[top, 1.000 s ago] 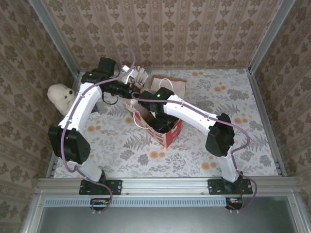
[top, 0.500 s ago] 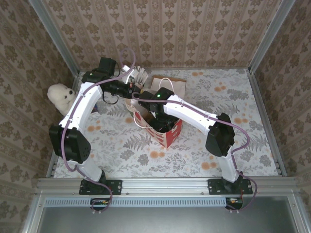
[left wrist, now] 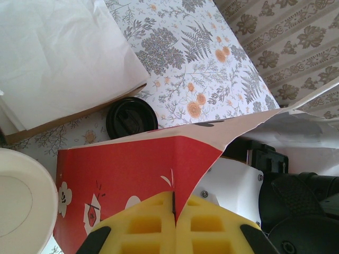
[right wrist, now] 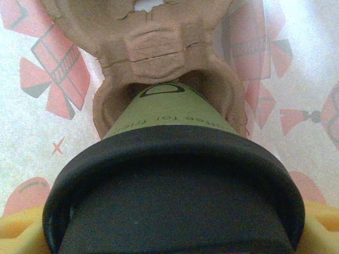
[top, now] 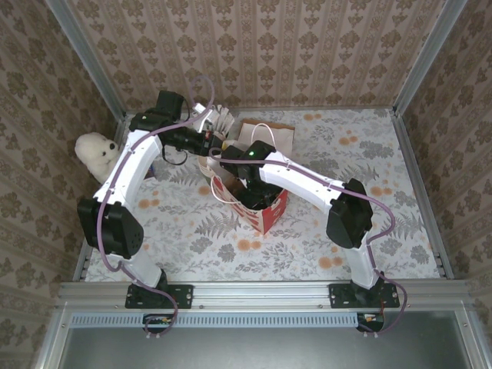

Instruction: Pack the takeout coffee

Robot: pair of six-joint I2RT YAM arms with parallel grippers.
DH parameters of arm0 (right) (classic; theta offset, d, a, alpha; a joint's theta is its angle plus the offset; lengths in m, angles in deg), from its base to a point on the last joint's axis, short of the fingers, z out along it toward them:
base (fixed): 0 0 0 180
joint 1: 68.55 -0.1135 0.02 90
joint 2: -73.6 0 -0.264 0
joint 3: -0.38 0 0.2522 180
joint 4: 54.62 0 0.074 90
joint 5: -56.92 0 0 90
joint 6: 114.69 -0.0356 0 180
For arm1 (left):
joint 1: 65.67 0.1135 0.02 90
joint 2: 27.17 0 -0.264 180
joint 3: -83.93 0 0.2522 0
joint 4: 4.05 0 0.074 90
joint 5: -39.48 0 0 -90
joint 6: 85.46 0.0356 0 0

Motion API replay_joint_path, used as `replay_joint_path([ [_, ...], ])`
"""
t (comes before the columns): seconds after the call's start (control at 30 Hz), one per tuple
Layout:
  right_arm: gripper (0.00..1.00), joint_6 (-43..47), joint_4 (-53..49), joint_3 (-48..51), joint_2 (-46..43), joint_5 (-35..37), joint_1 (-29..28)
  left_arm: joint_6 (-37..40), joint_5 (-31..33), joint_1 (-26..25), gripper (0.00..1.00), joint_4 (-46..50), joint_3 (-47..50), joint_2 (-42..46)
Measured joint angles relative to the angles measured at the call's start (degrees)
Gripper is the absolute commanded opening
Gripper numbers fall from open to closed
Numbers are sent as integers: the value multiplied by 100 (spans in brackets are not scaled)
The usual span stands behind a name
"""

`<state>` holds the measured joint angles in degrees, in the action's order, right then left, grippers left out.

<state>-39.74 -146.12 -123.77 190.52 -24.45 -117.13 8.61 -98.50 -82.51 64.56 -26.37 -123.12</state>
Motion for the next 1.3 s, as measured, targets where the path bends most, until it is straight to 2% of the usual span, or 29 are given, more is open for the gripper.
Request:
replay_joint_path([
  [1.3, 54, 15, 584, 579, -63, 42, 81, 0, 44, 0, 0, 4, 0, -50],
])
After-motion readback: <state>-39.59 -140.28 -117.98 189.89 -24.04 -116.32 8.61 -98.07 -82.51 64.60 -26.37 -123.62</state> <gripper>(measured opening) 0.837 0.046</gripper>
